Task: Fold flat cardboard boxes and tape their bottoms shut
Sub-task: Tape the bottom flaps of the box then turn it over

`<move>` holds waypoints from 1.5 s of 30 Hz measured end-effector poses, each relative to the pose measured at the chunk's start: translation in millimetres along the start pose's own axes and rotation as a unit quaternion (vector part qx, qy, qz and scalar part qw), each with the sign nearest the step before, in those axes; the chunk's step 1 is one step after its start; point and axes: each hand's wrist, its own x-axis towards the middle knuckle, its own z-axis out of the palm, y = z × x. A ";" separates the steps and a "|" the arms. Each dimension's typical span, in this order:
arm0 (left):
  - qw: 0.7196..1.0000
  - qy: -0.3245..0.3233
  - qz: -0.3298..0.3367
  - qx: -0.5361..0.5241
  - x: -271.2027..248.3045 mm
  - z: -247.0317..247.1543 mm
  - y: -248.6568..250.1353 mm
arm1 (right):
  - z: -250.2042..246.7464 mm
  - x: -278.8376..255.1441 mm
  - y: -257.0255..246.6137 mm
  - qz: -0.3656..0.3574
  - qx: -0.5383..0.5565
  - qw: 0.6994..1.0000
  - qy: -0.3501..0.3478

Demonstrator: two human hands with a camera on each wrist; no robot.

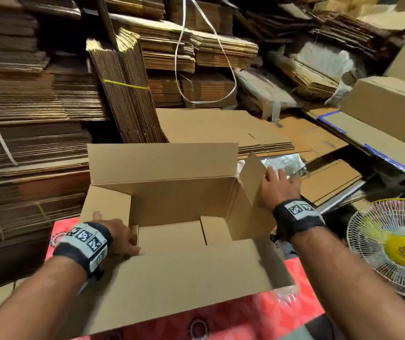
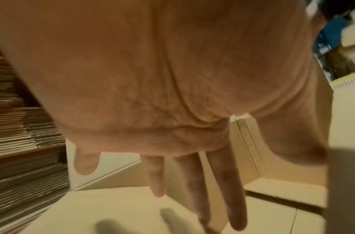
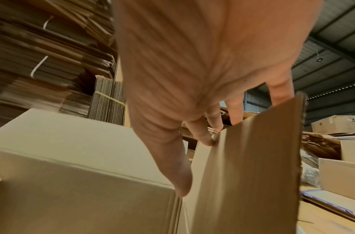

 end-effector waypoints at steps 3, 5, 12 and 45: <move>0.998 0.034 0.015 0.049 -4.7 3.1 -1.9 | 9.9 -6.4 -10.8 0.004 -0.037 0.999 -0.001; 0.995 0.078 0.013 0.060 -13.9 -3.3 1.3 | 8.5 -8.9 -19.6 -0.003 -0.052 0.999 -0.008; 0.948 0.289 -0.128 -0.034 -73.7 -6.8 -62.4 | 30.8 -19.5 -24.8 -0.027 0.028 0.998 -0.055; 0.835 0.489 -0.050 -0.248 -108.3 118.0 -69.7 | 74.2 -69.9 46.1 -0.145 0.344 0.925 0.070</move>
